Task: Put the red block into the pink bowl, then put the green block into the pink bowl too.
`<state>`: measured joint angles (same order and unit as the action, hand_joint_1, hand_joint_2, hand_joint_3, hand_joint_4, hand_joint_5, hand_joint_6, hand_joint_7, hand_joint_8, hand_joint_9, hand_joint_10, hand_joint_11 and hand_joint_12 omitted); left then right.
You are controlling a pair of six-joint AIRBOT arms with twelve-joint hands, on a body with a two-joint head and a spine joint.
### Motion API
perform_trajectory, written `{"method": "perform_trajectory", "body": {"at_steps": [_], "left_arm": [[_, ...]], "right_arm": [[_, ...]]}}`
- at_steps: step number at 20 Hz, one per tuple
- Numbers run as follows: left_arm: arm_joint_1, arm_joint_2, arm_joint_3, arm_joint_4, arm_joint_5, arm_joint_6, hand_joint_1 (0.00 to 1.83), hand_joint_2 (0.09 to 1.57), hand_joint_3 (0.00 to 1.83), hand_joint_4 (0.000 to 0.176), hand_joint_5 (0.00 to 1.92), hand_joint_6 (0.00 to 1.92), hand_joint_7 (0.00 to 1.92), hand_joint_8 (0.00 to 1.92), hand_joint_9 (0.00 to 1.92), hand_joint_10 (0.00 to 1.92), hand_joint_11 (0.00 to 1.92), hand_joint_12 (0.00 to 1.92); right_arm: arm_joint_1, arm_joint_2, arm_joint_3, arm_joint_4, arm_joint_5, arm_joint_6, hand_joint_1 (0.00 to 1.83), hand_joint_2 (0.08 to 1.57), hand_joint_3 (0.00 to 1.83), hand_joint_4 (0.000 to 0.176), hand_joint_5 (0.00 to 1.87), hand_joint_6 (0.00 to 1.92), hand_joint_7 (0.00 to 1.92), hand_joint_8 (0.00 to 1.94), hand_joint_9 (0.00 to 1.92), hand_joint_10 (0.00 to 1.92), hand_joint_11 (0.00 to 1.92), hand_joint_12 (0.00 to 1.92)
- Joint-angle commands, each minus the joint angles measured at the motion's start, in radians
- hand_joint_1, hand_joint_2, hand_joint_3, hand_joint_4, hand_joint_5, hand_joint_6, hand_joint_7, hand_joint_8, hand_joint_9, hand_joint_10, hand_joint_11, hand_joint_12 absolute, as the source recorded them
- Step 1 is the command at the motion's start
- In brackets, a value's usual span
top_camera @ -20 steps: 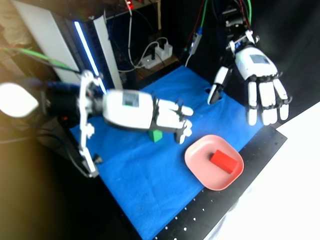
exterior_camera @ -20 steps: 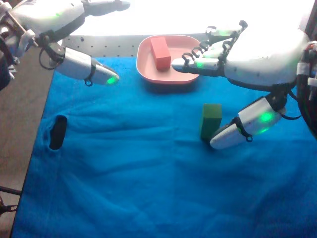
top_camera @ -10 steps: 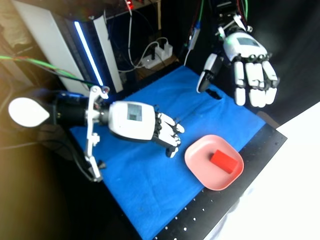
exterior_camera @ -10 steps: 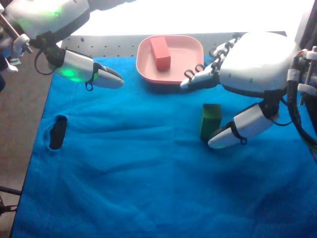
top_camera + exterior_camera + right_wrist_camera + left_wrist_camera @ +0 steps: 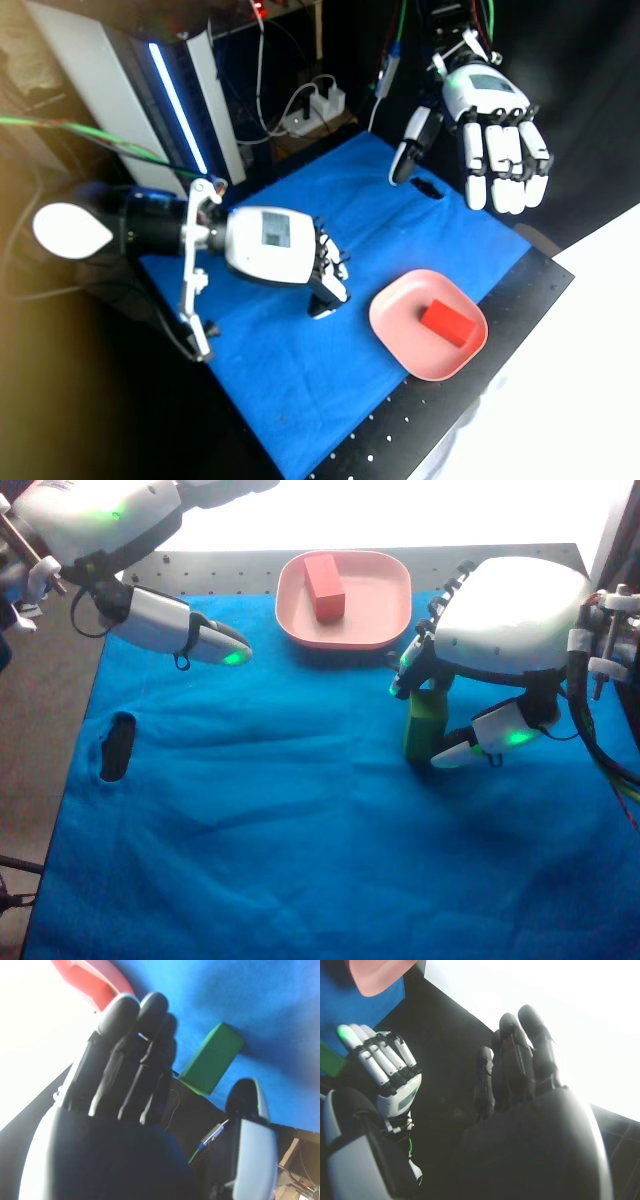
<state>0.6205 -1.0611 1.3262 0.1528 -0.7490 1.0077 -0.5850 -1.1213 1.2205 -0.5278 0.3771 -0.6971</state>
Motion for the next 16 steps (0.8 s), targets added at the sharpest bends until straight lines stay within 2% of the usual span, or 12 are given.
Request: {"method": "perform_trajectory", "body": {"at_steps": [1, 2, 3, 5, 7, 11, 13, 14, 15, 16], "left_arm": [[-0.008, 0.000, -0.001, -0.023, -0.115, 0.003, 0.71, 0.72, 0.00, 0.060, 0.25, 0.00, 0.26, 0.00, 0.36, 0.00, 0.01, 0.80], [-0.007, -0.001, -0.001, -0.023, -0.113, 0.003, 0.69, 0.73, 0.00, 0.055, 0.24, 0.00, 0.25, 0.00, 0.36, 0.00, 0.02, 0.80], [-0.007, -0.003, 0.000, -0.023, -0.109, 0.003, 0.68, 0.72, 0.00, 0.081, 0.22, 0.00, 0.25, 0.00, 0.36, 0.00, 0.02, 0.81], [-0.006, -0.007, 0.003, -0.025, -0.104, 0.003, 0.68, 0.72, 0.00, 0.084, 0.21, 0.00, 0.25, 0.00, 0.36, 0.00, 0.02, 0.81], [-0.003, -0.012, 0.006, -0.027, -0.097, 0.003, 0.68, 0.73, 0.00, 0.083, 0.22, 0.00, 0.26, 0.00, 0.35, 0.00, 0.00, 0.86], [-0.001, -0.018, 0.010, -0.029, -0.092, 0.003, 0.70, 0.73, 0.00, 0.099, 0.22, 0.00, 0.27, 0.00, 0.33, 0.00, 0.00, 0.85], [-0.001, -0.020, 0.011, -0.030, -0.089, 0.003, 0.70, 0.74, 0.00, 0.110, 0.21, 0.00, 0.27, 0.00, 0.32, 0.00, 0.00, 0.82], [0.000, -0.021, 0.012, -0.031, -0.088, 0.003, 0.70, 0.74, 0.00, 0.110, 0.21, 0.00, 0.27, 0.00, 0.32, 0.00, 0.00, 0.82], [0.000, -0.022, 0.012, -0.031, -0.088, 0.003, 0.69, 0.74, 0.00, 0.120, 0.21, 0.00, 0.26, 0.00, 0.30, 0.00, 0.00, 0.71], [0.001, -0.023, 0.012, -0.031, -0.088, 0.003, 0.69, 0.74, 0.00, 0.120, 0.21, 0.00, 0.25, 0.00, 0.28, 0.00, 0.00, 0.68]], "right_arm": [[0.006, -0.003, 0.003, 0.020, 0.096, 0.001, 0.77, 0.94, 0.00, 0.000, 0.92, 0.00, 1.28, 0.04, 1.04, 0.86, 0.84, 1.48], [0.006, -0.004, 0.003, 0.020, 0.097, 0.001, 0.74, 0.95, 0.00, 0.000, 0.94, 0.01, 1.33, 0.06, 1.07, 0.92, 0.88, 1.50], [0.006, -0.006, 0.004, 0.020, 0.100, 0.001, 0.76, 0.97, 0.00, 0.000, 0.97, 0.01, 1.35, 0.07, 1.09, 0.94, 0.88, 1.50], [0.006, -0.009, 0.005, 0.024, 0.105, 0.001, 0.76, 0.97, 0.00, 0.000, 0.97, 0.01, 1.36, 0.07, 1.09, 0.95, 0.89, 1.51], [0.007, -0.015, 0.006, 0.027, 0.112, 0.001, 0.78, 0.96, 0.00, 0.000, 0.99, 0.01, 1.38, 0.08, 1.14, 0.92, 0.96, 1.42], [0.007, -0.026, 0.010, 0.032, 0.122, 0.001, 0.84, 0.94, 0.00, 0.000, 0.99, 0.00, 1.39, 0.11, 1.08, 1.03, 0.89, 1.54], [0.007, -0.032, 0.012, 0.033, 0.123, 0.001, 0.87, 0.97, 0.00, 0.000, 1.01, 0.01, 1.39, 0.14, 1.14, 1.01, 0.98, 1.48], [0.007, -0.035, 0.014, 0.033, 0.124, 0.001, 0.87, 0.97, 0.00, 0.000, 1.01, 0.01, 1.39, 0.14, 1.14, 1.01, 0.98, 1.48], [0.007, -0.037, 0.015, 0.033, 0.124, 0.001, 1.13, 1.03, 0.01, 0.000, 1.10, 0.59, 1.40, 0.16, 1.22, 0.96, 1.05, 1.47], [0.007, -0.038, 0.016, 0.033, 0.124, 0.001, 1.16, 1.07, 0.01, 0.000, 1.06, 0.79, 1.40, 0.17, 1.24, 0.94, 1.07, 1.45]]}}
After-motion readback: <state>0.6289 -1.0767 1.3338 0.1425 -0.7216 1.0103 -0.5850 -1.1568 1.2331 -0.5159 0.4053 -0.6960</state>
